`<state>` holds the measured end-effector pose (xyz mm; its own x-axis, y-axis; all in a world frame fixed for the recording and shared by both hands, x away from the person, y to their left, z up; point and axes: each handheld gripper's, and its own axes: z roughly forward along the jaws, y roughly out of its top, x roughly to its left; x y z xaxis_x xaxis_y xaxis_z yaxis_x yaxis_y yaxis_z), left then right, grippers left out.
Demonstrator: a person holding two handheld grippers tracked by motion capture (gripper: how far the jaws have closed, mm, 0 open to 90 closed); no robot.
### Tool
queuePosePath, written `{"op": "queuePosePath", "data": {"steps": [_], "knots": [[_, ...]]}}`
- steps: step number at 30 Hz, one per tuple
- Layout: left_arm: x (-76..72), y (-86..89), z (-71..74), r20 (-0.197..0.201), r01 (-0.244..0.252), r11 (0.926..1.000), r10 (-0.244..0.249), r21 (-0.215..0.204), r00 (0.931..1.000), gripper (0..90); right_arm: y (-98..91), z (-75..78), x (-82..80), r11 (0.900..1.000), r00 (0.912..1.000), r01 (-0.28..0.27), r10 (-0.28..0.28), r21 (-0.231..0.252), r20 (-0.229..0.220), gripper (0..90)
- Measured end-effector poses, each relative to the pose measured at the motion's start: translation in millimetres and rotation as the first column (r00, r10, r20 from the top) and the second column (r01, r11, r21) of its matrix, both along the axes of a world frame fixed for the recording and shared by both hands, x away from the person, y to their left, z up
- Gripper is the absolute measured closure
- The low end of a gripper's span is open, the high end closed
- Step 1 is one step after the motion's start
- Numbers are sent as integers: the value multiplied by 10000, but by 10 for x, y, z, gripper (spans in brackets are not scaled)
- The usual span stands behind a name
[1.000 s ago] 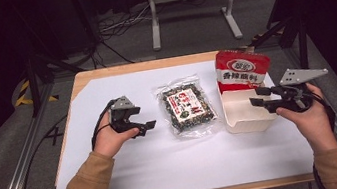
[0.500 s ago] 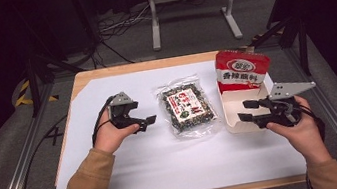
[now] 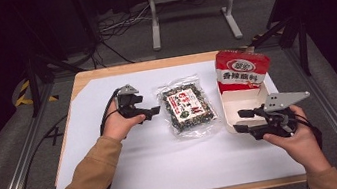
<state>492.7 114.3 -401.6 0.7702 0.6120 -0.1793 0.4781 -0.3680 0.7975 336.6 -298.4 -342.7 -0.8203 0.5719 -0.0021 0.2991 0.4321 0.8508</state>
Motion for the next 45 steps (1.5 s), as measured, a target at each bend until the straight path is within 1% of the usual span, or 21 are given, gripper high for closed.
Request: {"op": "queuePosePath", "data": {"steps": [2,3,4,5,7,9,12,15,19,23,25,28,31,32,33,34,35,36,40,43,45], "knots": [[66,-38,-6,43,-77,10000,77,11,10000,109,3,-16,-14,10000,10000,-2,2,-43,-21,467],[86,-55,-8,-27,-138,9999,138,-37,9999,108,4,-26,-19,10000,10000,-19,19,-53,-41,467],[116,-66,-12,56,-136,9999,136,17,9999,108,5,-36,-25,10000,10000,-30,30,-69,-70,465],[116,-66,-12,56,-136,9999,136,17,9999,108,8,-47,-29,10000,10000,-48,47,-75,-79,464],[201,-109,-31,-16,-257,9996,257,76,9997,105,10,-70,-36,9999,9999,-85,84,-105,-113,460],[237,-131,-41,-20,-374,9992,375,128,9993,104,10,-81,-39,9999,9999,-109,107,-119,-128,458],[321,-181,-74,-193,-496,9987,499,147,9986,104,7,-109,-36,9997,9997,-178,175,-167,-161,449],[409,-235,-117,-180,-706,9971,710,268,9973,106,0,-113,-10,9993,9996,-263,260,-268,-108,439],[494,-277,-164,-206,-1019,9943,1026,309,9945,117,4,-127,17,9987,9989,-476,476,-184,-25,436],[581,-324,-202,-131,-1311,9903,1318,452,9912,125,13,-186,-14,9966,9966,-817,818,46,-27,436],[618,-363,-223,-199,-1394,9896,1402,354,9899,128,11,-203,-28,9959,9959,-898,898,62,-48,436],[658,-408,-241,-141,-1440,9886,1447,430,9894,132,13,-196,-60,9949,9952,-979,980,239,-46,435],[694,-429,-256,-211,-1465,9888,1471,297,9889,134,28,-176,-96,9948,9950,-999,998,201,75,433],[701,-440,-264,-377,-1488,9887,1494,183,9881,135,34,-170,-106,9949,9950,-996,995,155,109,433],[712,-443,-272,-347,-1474,9889,1480,194,9884,135,39,-165,-116,9951,9951,-981,980,119,129,432],[721,-450,-282,-468,-1449,9891,1459,248,9882,135,42,-163,-118,9952,9951,-977,975,111,136,432],[737,-452,-291,-427,-1428,9892,1442,335,9886,135,47,-161,-121,9953,9952,-968,966,84,137,432],[748,-459,-301,-582,-1454,9886,1475,385,9874,136,51,-162,-123,9954,9954,-952,951,69,127,432],[767,-465,-319,-709,-1424,9882,1463,562,9867,133,57,-165,-128,9958,9958,-910,909,33,143,433],[785,-468,-336,-795,-1441,9879,1484,578,9857,133,57,-163,-144,9961,9959,-887,886,34,168,432],[796,-477,-359,-1074,-1426,9877,1489,637,9830,132,51,-160,-158,9963,9962,-856,855,32,191,430]]}}
